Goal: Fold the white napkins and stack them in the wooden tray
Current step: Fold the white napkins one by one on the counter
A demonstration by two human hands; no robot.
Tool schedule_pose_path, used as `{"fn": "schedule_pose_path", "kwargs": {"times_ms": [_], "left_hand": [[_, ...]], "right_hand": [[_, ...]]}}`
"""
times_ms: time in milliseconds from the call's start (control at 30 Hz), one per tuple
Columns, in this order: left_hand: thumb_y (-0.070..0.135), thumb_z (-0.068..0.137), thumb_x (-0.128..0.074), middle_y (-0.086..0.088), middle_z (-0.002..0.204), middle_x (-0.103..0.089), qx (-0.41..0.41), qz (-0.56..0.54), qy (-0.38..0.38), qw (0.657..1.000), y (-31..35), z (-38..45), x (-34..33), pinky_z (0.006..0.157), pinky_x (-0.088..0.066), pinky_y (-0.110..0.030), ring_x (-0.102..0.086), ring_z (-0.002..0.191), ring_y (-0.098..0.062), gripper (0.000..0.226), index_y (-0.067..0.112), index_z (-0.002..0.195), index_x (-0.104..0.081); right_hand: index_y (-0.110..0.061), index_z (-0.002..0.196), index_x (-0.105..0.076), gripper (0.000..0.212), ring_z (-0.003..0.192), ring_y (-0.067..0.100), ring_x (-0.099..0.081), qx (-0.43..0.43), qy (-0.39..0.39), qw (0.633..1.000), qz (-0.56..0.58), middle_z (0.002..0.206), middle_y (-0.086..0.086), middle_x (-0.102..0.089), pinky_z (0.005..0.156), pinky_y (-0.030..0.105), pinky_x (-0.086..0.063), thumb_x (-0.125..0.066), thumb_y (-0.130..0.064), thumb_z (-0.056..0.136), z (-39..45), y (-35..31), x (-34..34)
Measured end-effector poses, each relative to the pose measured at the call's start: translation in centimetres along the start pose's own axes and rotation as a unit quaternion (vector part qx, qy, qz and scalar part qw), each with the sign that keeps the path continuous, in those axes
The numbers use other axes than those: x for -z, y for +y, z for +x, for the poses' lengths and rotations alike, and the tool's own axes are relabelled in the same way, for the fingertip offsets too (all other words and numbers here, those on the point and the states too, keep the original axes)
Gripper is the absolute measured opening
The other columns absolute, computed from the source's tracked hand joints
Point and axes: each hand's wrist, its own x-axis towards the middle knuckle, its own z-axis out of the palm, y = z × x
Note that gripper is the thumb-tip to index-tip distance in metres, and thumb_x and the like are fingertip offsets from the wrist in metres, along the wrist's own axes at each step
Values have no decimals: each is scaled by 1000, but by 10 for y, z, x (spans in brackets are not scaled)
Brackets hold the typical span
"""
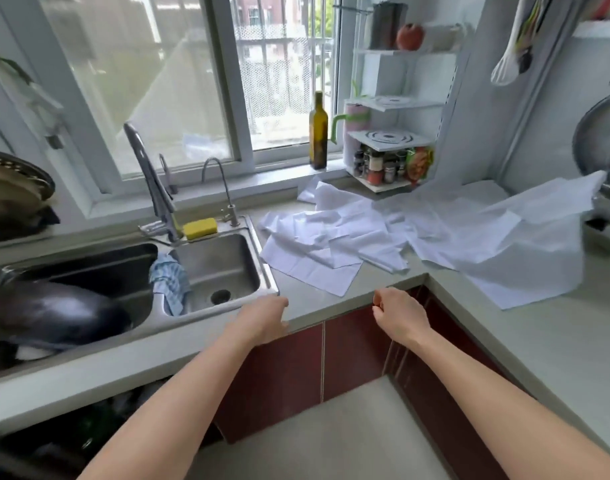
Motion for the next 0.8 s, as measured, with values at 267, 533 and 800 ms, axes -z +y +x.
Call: {"fn": "schedule_pose_path", "kwargs": {"times_ms": [267, 533, 800], "left_hand": [[31, 94, -51, -5, 129, -51, -4, 32, -29, 999, -38, 137, 43, 92, -47, -40, -51, 119, -25, 42, 16, 133, -47], [33, 96, -49, 0, 138, -44, 67, -52, -35, 996, -46, 229, 42, 93, -46, -35, -49, 122, -19, 51, 20, 143, -37], [25, 100, -45, 1, 150, -35, 91, -180, -27, 979, -31, 265, 41, 110, -27, -28, -34, 137, -16, 46, 18, 145, -36]], "right_hand": [[-8, 92, -61, 14, 89, 24, -60, -100, -78, 983, 131, 93, 5, -63, 75, 33, -48, -53, -18, 88, 132, -4, -25], [-7, 95, -50, 21, 83, 24, -56, -162, -169, 929, 286, 89, 6, -55, 65, 31, -40, -59, -24, 88, 268, -1, -70], [-3, 104, -52, 31, 86, 22, -54, -218, -228, 865, 390, 95, 9, -53, 68, 28, -38, -69, -17, 82, 318, -20, -126]]}}
